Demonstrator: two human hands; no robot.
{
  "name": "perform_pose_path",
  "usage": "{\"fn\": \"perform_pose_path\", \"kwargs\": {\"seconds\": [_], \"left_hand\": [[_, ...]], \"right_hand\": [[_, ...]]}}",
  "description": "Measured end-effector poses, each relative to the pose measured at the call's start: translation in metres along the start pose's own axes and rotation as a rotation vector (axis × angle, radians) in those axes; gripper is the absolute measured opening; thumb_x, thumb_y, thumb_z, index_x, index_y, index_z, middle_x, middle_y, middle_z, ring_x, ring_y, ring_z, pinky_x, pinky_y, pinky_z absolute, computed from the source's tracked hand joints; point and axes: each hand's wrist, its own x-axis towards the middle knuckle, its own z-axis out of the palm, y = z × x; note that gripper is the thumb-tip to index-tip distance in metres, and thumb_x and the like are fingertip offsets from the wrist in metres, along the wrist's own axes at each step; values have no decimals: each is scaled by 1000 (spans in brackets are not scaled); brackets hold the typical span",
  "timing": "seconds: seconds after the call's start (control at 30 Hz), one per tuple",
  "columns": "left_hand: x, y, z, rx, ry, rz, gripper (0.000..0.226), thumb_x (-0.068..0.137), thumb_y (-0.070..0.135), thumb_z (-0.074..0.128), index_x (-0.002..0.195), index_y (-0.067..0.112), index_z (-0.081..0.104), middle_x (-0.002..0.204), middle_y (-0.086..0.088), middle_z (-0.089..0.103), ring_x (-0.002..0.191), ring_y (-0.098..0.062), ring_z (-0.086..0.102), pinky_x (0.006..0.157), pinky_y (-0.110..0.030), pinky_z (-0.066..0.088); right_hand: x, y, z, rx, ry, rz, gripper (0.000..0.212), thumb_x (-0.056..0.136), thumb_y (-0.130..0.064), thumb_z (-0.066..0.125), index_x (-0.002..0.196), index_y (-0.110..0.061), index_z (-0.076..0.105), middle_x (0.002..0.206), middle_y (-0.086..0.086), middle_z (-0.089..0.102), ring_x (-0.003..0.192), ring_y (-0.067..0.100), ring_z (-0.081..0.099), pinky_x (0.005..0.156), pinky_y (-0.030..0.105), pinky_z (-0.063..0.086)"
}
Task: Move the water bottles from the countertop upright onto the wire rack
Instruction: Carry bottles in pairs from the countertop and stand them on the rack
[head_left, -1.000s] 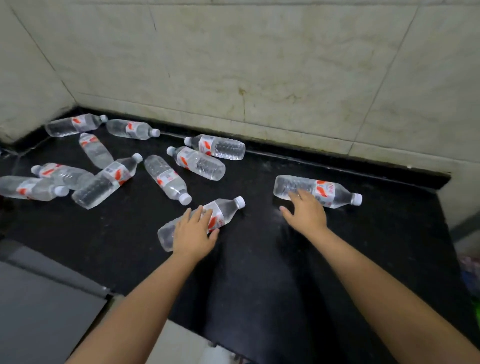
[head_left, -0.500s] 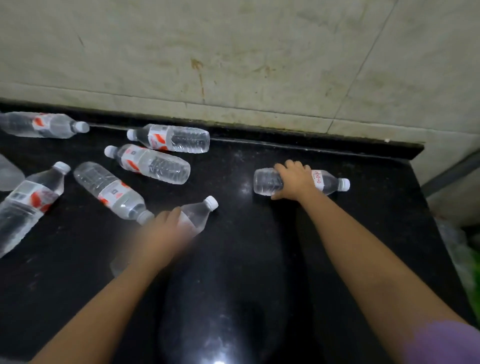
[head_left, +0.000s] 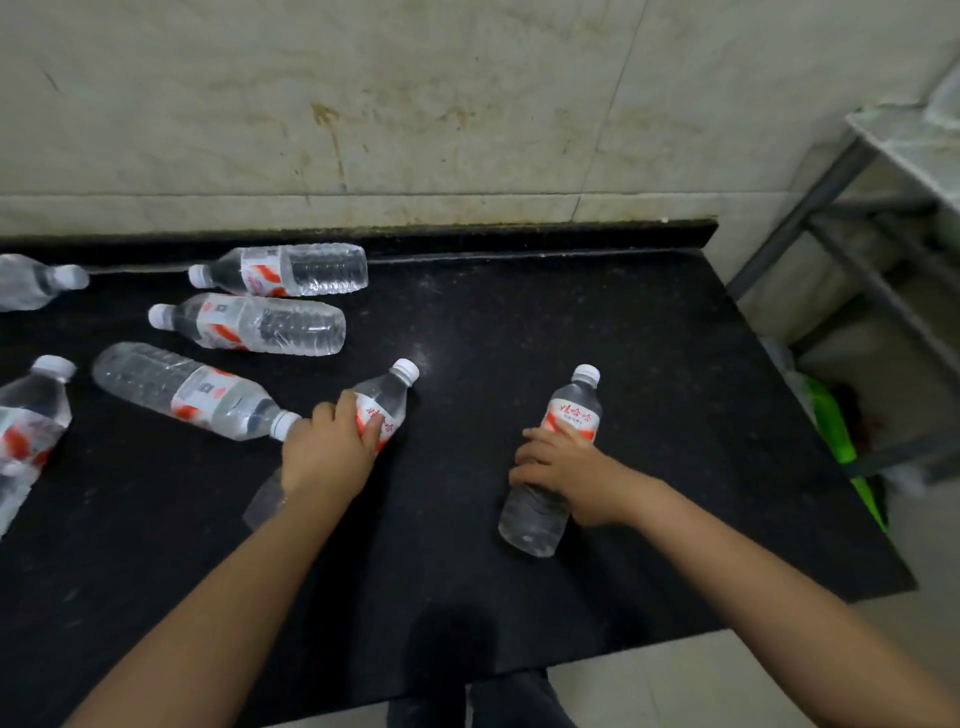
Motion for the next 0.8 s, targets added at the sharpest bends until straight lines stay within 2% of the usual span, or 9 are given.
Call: {"fn": "perform_pose_path", "kwargs": {"seconds": [0.1,0.17,0.2,0.27,0.33,0.4,0.47,0.53,0.8], "left_hand": [[-7,3,5,42,26,36,50,92,39,40,128,5,36,113,-22,54,96,-39,54,84,-45,40],[-8,3,7,50,33,43,52,91,40,40,130,6,35,115,-21,53,100,-37,53,87,-46,39],[-8,3,7,53,24,47,54,91,42,40,131,8,33,117,-20,52,103,-35,52,89,-45,40],[-6,2,6,74,21,65,57,90,45,39,133,10,29,120,-17,50,106,-31,51,89,-43,42],[-4,1,4,141,12,87,59,90,49,36,134,10,26,120,-14,50,106,-27,51,87,-39,44],[-6,-1,6,196,3,106,66,87,56,37,132,10,26,118,-12,51,104,-24,52,85,-35,45],[-5,-2,7,206,-3,116,76,80,63,44,131,9,25,116,-10,51,103,-23,53,85,-34,45],[-2,-3,6,192,0,119,82,76,64,50,131,9,24,115,-10,51,102,-23,53,86,-34,44],[-16,10,13,271,17,108,73,80,57,47,132,10,26,115,-13,49,99,-25,50,82,-36,42]], "right_hand": [[-18,-14,9,141,-12,41,60,78,-2,54,133,-21,38,144,0,33,142,18,5,118,42,3],[-17,-17,3,406,108,151,54,79,2,50,129,-16,44,140,2,41,140,20,19,116,33,13],[-12,-17,-1,475,235,252,51,80,0,50,129,-15,45,140,4,42,138,21,25,113,30,17],[2,-18,-6,400,479,580,55,83,-20,55,134,-17,36,146,9,30,139,26,20,112,40,19],[17,-19,-9,469,480,936,68,81,-40,58,137,-19,26,148,15,19,137,34,18,108,49,24],[29,-20,-9,737,452,1129,73,78,-41,60,136,-18,23,138,21,28,124,39,35,98,46,37],[41,-19,-8,805,473,1182,74,76,-37,61,134,-17,21,130,20,34,114,39,42,92,44,41],[51,-18,-9,715,504,1215,75,74,-37,64,132,-14,23,128,21,36,114,38,40,93,44,39],[44,-11,1,771,522,1229,75,72,-38,66,132,-18,24,126,19,37,115,37,40,85,43,44]]}}
